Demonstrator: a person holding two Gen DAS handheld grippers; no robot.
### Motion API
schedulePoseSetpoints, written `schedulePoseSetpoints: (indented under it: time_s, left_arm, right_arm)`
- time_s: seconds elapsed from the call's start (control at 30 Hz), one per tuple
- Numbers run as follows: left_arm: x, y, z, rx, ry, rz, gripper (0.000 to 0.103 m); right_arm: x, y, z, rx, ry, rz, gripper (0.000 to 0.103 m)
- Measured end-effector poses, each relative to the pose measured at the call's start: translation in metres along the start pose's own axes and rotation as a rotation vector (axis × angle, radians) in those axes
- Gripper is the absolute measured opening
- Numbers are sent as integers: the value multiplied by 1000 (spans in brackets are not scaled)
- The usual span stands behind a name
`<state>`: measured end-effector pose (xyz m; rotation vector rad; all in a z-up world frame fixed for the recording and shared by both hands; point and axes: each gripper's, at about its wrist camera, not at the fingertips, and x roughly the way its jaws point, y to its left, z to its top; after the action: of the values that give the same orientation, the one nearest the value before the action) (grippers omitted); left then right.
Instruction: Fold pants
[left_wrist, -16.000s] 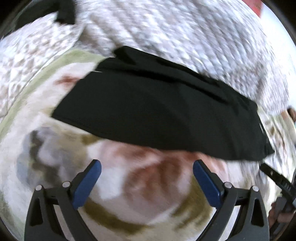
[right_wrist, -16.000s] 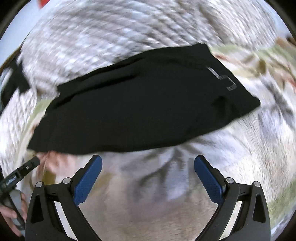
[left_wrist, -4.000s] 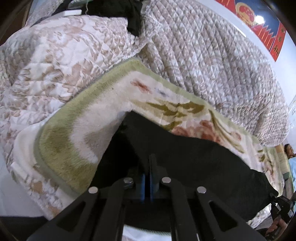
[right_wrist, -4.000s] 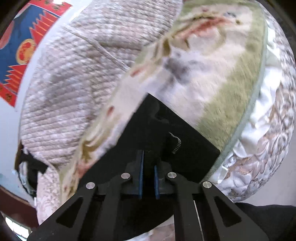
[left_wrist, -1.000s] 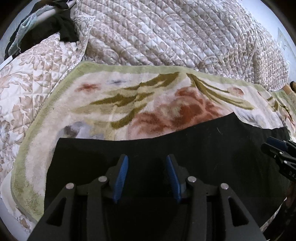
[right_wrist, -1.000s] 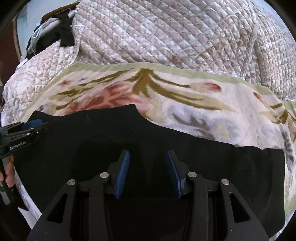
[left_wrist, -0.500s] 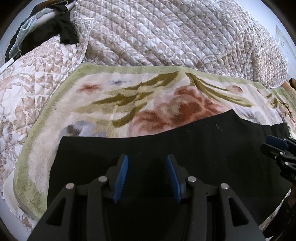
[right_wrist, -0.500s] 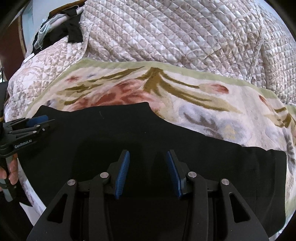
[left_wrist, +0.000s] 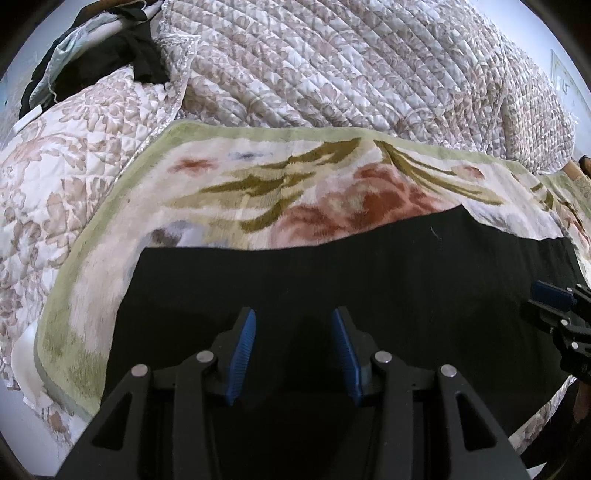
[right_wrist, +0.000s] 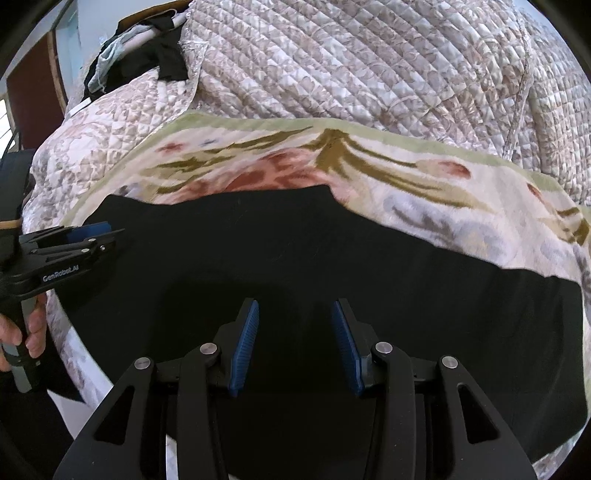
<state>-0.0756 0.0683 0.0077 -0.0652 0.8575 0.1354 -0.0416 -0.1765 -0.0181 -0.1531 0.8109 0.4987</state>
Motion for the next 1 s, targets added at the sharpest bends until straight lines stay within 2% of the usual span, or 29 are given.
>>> schedulePoseSetpoints:
  time_s: [0.17,0.33,0.5,0.67,1.0]
  left_arm:
    - [0,0,-10,-1,8,12,46]
    - [-3,3,-10,-10,5,9,46]
    - [-7,6,-12,-18,0,17,46]
    - [-10,13,-16,-30,1,36,46]
    - [-21,28,-19,-50,-28,59,46]
  right_arm:
    - [8,5,-14,-6,48,-6,43]
    - [11,8,-15,-17,50,4,52]
    - [12,8,-16,-19,48,8,54]
    - [14,12,-16,-36,52,17,65]
    - [10,12,-17,-37,38,18,65]
